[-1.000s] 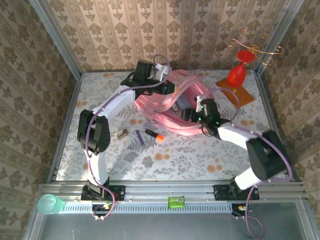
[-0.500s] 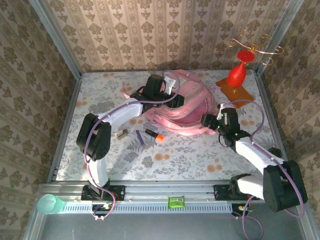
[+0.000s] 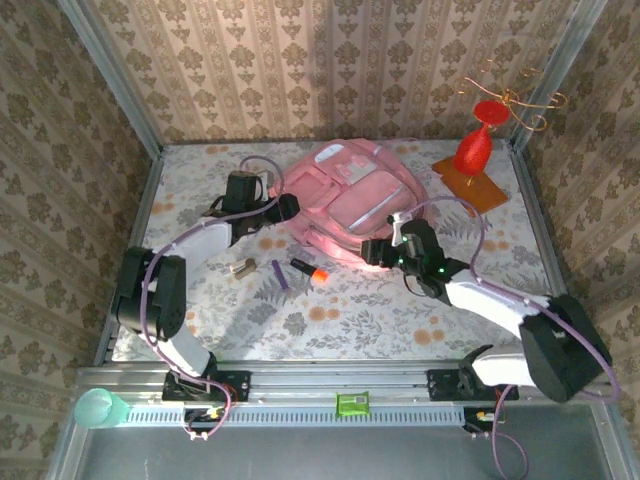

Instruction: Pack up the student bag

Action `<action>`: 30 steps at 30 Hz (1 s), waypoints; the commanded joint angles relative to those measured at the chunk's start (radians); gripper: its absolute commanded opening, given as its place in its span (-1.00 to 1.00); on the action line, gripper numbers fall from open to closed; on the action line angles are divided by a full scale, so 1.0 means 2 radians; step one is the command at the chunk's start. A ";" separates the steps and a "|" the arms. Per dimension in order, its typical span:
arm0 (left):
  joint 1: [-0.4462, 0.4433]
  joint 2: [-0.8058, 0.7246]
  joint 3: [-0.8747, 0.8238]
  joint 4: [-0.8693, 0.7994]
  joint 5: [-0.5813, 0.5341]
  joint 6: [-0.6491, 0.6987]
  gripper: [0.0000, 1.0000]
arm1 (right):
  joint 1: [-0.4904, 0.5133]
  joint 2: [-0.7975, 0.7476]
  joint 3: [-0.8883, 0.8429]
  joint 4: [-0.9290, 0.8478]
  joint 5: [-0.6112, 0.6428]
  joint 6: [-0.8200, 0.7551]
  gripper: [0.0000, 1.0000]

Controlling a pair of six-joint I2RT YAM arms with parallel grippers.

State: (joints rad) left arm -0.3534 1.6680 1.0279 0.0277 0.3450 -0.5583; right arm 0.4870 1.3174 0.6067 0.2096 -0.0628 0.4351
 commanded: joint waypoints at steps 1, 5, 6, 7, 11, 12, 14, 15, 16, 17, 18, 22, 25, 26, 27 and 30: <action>-0.009 0.036 0.022 0.023 0.040 -0.041 0.36 | 0.006 0.033 0.018 0.042 0.000 0.014 0.37; -0.010 0.074 0.049 0.034 0.066 -0.046 0.23 | 0.005 0.064 0.018 0.039 0.025 0.005 0.36; -0.011 0.080 0.052 0.035 0.066 -0.046 0.19 | 0.004 0.068 0.017 0.037 0.032 0.002 0.36; -0.012 0.087 0.055 0.034 0.065 -0.046 0.15 | 0.002 0.070 0.017 0.034 0.038 -0.002 0.36; -0.011 0.114 0.062 0.040 0.059 -0.049 0.10 | -0.007 0.078 0.018 0.025 0.054 -0.025 0.36; -0.011 0.119 0.065 0.042 0.060 -0.050 0.09 | -0.007 0.078 0.019 0.021 0.059 -0.032 0.36; -0.011 0.127 0.073 0.046 0.063 -0.052 0.09 | -0.010 0.078 0.021 0.011 0.071 -0.047 0.36; -0.011 0.131 0.077 0.046 0.064 -0.051 0.09 | -0.012 0.078 0.021 0.006 0.077 -0.054 0.36; -0.011 0.135 0.080 0.044 0.064 -0.051 0.07 | -0.013 0.078 0.021 0.001 0.081 -0.060 0.36; -0.010 0.139 0.084 0.041 0.064 -0.049 0.03 | -0.017 0.076 0.020 -0.002 0.087 -0.066 0.36; -0.010 0.143 0.085 0.039 0.064 -0.048 -0.02 | -0.022 0.074 0.018 -0.005 0.092 -0.072 0.37; -0.009 0.152 0.079 0.048 0.068 -0.050 -0.34 | -0.049 0.071 0.020 -0.015 0.093 -0.082 0.36; -0.010 0.158 0.074 0.064 0.078 -0.058 -0.62 | -0.066 0.074 0.037 -0.027 0.077 -0.084 0.37; -0.010 0.158 0.071 0.071 0.081 -0.062 -0.69 | -0.068 0.072 0.047 -0.035 0.076 -0.087 0.37; -0.011 0.156 0.069 0.075 0.083 -0.065 -0.76 | -0.069 0.068 0.056 -0.048 0.077 -0.092 0.37; -0.016 0.138 0.048 0.093 0.082 -0.077 -0.96 | -0.068 0.041 0.074 -0.092 0.083 -0.096 0.39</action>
State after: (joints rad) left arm -0.3775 1.9537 1.1603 0.1577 0.5201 -0.7067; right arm 0.3531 1.4487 0.7120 0.1303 0.0643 0.2756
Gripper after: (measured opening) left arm 0.086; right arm 0.692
